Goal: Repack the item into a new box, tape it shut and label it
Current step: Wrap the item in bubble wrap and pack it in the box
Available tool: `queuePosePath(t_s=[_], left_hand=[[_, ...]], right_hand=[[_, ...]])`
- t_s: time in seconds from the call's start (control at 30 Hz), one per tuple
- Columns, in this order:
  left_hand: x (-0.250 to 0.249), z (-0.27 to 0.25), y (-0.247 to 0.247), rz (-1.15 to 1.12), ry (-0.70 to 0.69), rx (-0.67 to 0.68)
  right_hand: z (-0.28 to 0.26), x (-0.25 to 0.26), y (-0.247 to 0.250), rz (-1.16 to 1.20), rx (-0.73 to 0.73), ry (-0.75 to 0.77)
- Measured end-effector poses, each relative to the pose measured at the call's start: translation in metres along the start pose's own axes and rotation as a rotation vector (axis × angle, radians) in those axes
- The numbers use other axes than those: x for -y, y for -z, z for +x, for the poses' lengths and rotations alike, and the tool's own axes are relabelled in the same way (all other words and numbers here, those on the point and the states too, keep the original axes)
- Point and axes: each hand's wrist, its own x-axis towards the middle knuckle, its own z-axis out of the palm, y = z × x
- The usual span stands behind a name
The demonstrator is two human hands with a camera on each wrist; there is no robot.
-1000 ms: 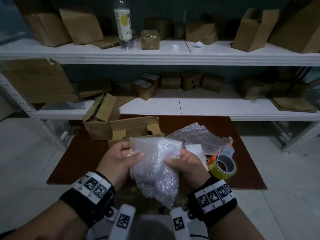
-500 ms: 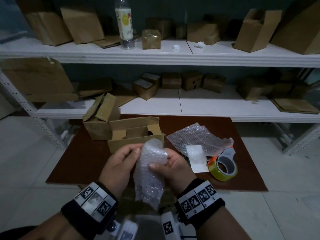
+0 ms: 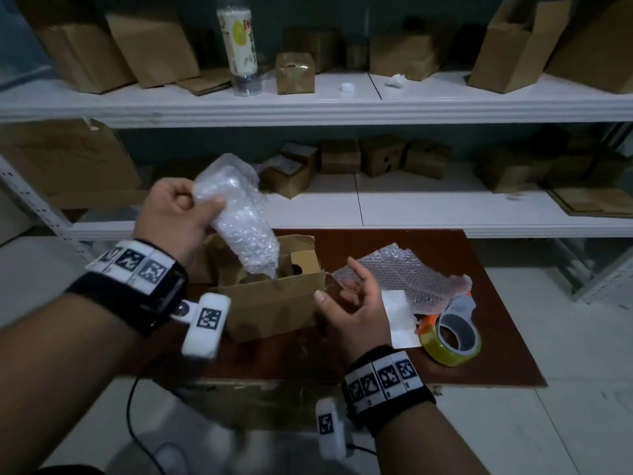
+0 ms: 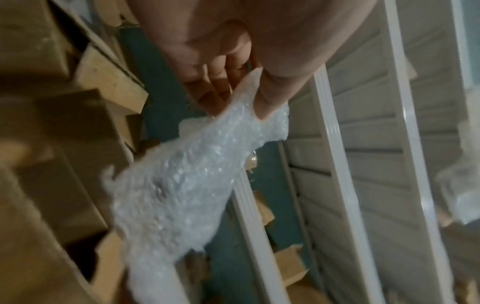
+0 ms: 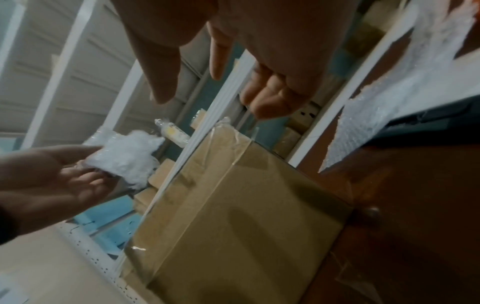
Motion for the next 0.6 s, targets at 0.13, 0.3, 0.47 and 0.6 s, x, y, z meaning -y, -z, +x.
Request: queuePosePath(t_s=[0.13,0.3,0.47,0.6], left_hand=[[0.026,0.02,-0.017,0.444,-0.083,0.269],[0.037,0.017,-0.037,0.759,-0.166,0.622],[0.044,0.028,-0.061,1.098,-0.177,0.972],[0.05,0.034,-0.081,1.047,0.055,1.147]], right_hand=[[0.01,-0.007,-0.015,-0.116,0.075,-0.022],[0.02,-0.021,-0.03,-0.105,0.137,-0.026],[0.03,-0.03,-0.032,-0.119,0.073,-0.004],[0.033,-0.032,-0.028,-0.141,0.067,0.016]])
